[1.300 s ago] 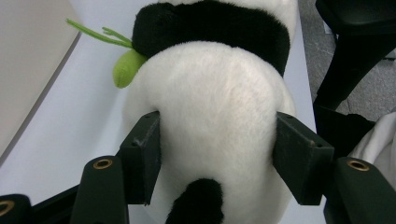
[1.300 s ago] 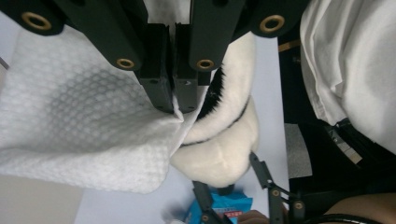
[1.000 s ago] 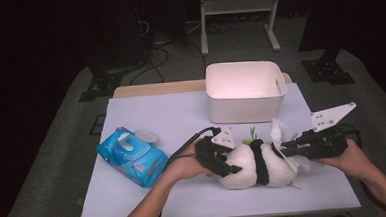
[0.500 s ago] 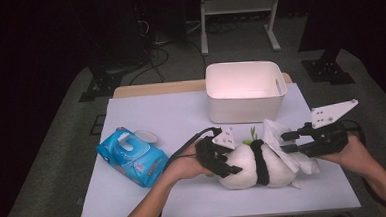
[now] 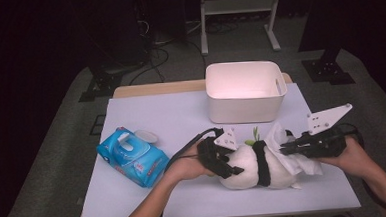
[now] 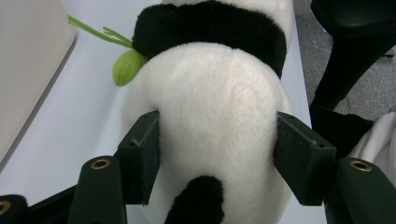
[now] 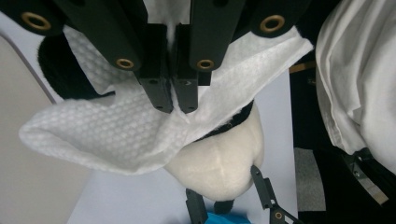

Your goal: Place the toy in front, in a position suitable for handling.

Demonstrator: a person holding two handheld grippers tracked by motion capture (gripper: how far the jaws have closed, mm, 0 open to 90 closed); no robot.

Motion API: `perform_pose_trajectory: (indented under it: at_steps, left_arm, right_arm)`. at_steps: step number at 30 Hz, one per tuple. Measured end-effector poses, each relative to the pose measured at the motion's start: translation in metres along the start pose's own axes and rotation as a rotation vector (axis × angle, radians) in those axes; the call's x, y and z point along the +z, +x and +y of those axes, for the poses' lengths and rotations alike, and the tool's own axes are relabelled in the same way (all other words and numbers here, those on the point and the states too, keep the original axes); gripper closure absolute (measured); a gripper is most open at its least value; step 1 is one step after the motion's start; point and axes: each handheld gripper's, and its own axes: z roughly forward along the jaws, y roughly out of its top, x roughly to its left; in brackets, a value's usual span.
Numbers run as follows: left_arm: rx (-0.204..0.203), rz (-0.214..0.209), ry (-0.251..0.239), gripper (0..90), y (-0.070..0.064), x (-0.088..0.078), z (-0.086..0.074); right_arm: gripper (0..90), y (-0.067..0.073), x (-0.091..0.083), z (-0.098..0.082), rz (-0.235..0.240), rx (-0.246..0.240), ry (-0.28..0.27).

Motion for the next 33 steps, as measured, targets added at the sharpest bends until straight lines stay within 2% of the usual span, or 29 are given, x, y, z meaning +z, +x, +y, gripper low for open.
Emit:
perform_pose_trajectory:
  at_steps: [4, 6, 9, 11, 13, 16, 21, 25, 29, 33]
  left_arm:
    - [0.002, 0.002, 0.007, 36.9, 0.001, 0.001, 0.002]
    - [-0.003, 0.005, 0.009, 36.8, 0.001, 0.002, 0.004]
    - [-0.006, 0.007, 0.016, 36.8, 0.002, 0.003, 0.005]
    - [-0.008, 0.007, 0.016, 36.7, 0.002, 0.002, 0.004]
    - [-0.011, 0.004, 0.010, 36.7, 0.003, 0.002, 0.004]
    - [-0.010, 0.007, 0.006, 36.6, 0.002, 0.002, 0.004]
    - [0.002, 0.016, 0.016, 36.6, 0.001, 0.004, 0.008]
    - [0.000, 0.014, 0.007, 35.4, 0.002, 0.004, 0.007]
    - [-0.017, -0.001, -0.039, 28.3, 0.002, 0.000, 0.005]
    - [-0.022, 0.004, -0.050, 22.9, 0.003, -0.006, 0.001]
  right_arm:
    - [86.4, 0.002, 0.007, 0.002, 0.007, -0.009, -0.001]
    - [86.5, 0.003, 0.013, 0.006, 0.038, -0.011, -0.015]
    - [86.3, 0.007, 0.026, 0.014, 0.057, -0.045, 0.016]
    - [83.9, 0.007, 0.026, 0.017, 0.052, -0.058, 0.025]
    - [79.3, 0.006, 0.023, 0.017, 0.052, -0.040, 0.015]
    - [72.0, 0.006, 0.021, 0.016, 0.021, -0.044, 0.018]
    - [69.5, 0.007, 0.033, 0.018, -0.011, -0.051, 0.037]
    - [76.5, 0.008, 0.042, 0.022, -0.013, -0.073, 0.060]
    - [81.4, 0.005, 0.034, 0.017, -0.018, -0.058, 0.068]
    - [81.6, 0.000, 0.021, 0.006, -0.024, -0.025, 0.034]
